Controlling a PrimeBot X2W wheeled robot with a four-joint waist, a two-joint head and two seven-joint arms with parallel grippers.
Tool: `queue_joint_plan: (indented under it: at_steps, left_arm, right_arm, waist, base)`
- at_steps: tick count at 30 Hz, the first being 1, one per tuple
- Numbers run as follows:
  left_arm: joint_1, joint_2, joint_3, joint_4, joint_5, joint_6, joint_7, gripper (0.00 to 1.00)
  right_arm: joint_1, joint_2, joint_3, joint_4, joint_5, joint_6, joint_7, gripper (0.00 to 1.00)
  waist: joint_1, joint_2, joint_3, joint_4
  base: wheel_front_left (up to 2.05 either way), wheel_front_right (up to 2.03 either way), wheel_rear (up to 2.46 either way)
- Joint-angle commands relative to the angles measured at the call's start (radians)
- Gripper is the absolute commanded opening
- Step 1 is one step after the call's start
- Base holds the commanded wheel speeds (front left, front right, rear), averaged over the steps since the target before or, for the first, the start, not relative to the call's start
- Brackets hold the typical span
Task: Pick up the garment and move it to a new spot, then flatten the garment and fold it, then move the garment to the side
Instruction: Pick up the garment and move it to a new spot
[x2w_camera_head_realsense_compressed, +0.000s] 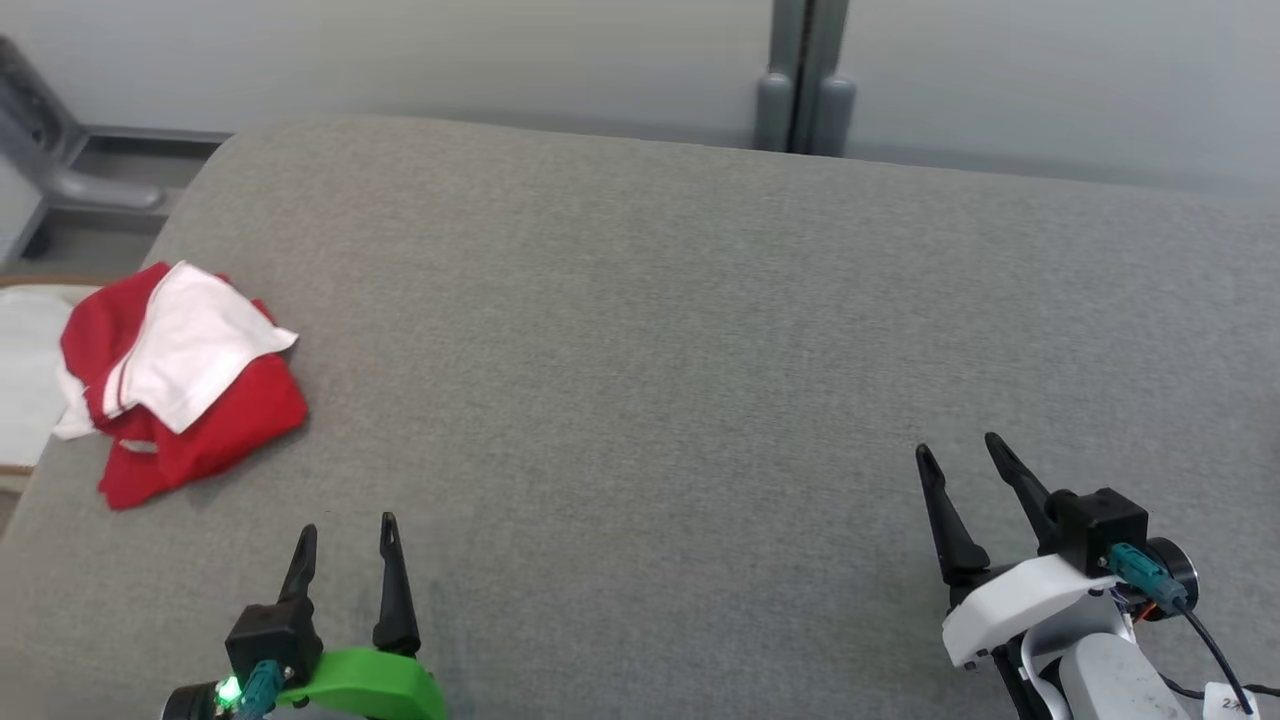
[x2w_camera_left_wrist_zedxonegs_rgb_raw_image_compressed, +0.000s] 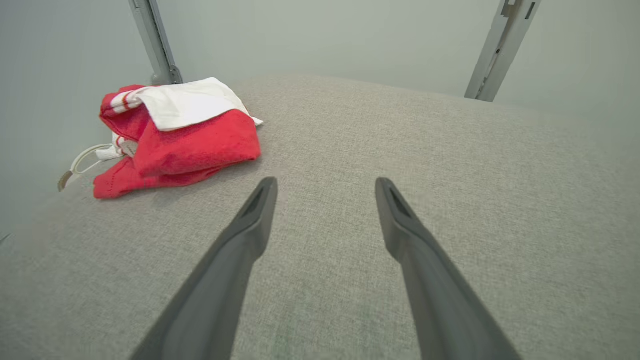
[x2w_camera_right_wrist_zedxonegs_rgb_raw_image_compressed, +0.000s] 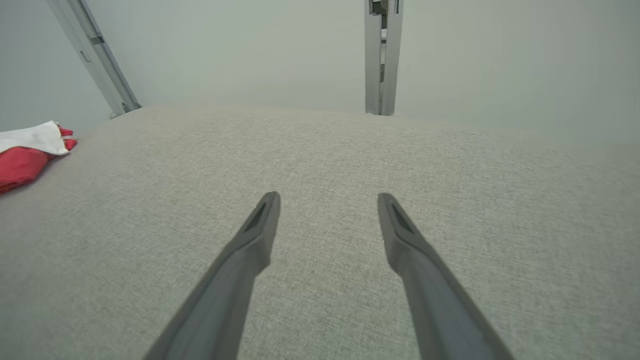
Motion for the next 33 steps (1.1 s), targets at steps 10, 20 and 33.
queue_joint_plan:
  at_steps: [10,20,33]
  left_arm:
    - [0.063,0.002,0.075,0.028,-0.027,0.024,0.001,1.0]
    - [0.031,0.002,0.108,0.062,-0.076,0.005,0.001,1.0]
    - [-0.309,0.02,0.241,0.209,-0.031,-0.121,0.001,1.0]
  right_arm:
    - [-0.015,-0.005,0.042,0.029,0.007,-0.002,-0.002,1.0]
    - [-0.035,-0.005,0.08,0.039,-0.006,-0.002,-0.002,1.0]
    - [-0.159,-0.032,0.092,0.006,-0.1,-0.002,-0.002,1.0]
  waist:
    - [0.0,0.0,0.013,0.244]
    - [0.0,0.0,0.043,0.23]
    - [0.0,0.0,0.229,0.134]
  base:
    - [0.0,0.0,0.0]
    - [0.0,0.0,0.0]
    - [0.0,0.0,0.0]
